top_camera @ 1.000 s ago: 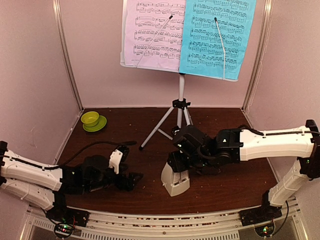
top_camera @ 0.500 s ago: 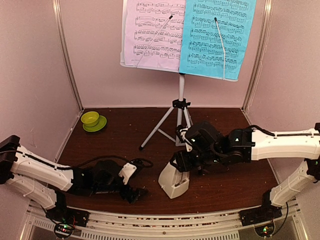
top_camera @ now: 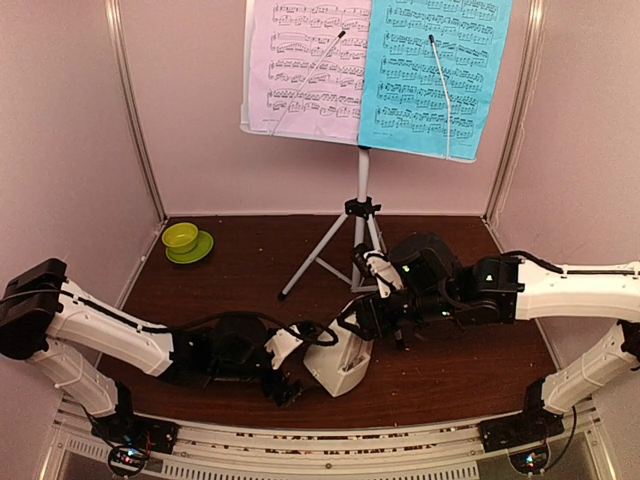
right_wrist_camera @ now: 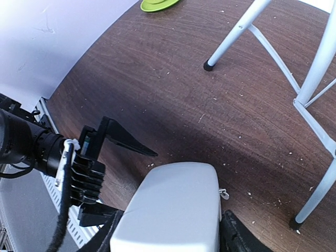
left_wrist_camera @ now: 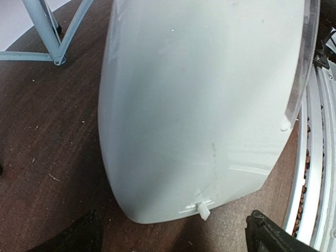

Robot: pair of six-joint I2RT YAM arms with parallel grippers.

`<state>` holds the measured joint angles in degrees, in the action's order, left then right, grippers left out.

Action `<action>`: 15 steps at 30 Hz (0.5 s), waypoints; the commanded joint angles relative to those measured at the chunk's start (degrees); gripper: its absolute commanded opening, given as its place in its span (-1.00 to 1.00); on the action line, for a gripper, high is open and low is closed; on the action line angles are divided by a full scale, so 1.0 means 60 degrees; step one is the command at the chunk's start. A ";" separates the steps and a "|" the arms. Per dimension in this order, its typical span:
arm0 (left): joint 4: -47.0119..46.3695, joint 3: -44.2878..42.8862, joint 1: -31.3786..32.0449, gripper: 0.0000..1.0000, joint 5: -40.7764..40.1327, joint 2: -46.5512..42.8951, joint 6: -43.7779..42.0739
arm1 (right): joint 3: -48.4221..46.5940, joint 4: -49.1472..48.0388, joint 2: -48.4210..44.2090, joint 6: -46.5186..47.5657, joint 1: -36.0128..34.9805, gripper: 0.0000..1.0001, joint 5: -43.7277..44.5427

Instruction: Set up the instrument practice props

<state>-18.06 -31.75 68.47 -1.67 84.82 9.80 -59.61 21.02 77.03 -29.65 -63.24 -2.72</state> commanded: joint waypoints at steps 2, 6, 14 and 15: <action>-0.0549 -0.0404 0.0059 0.81 0.0344 0.0318 -0.0216 | -0.0011 -0.1216 -0.0512 0.0108 0.0022 -0.77 -0.0317; -0.0547 -0.0482 0.0059 0.58 0.0351 0.0501 -0.0207 | 0.0040 -0.1299 -0.0581 0.0075 0.0023 -0.78 -0.0383; -0.0637 -0.0296 0.0059 0.04 -0.0095 0.0402 -0.0093 | 0.0115 -0.1410 -0.0725 -0.0064 0.0023 -0.83 -0.0205; -0.0701 -0.0216 0.0046 0.05 -0.0193 0.0306 -0.0051 | 0.0069 -0.1370 -0.0712 -0.0099 0.0023 -0.83 -0.0099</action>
<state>-19.03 -33.34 68.47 -1.26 87.55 9.26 -57.76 19.84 75.77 -29.56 -63.24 -4.51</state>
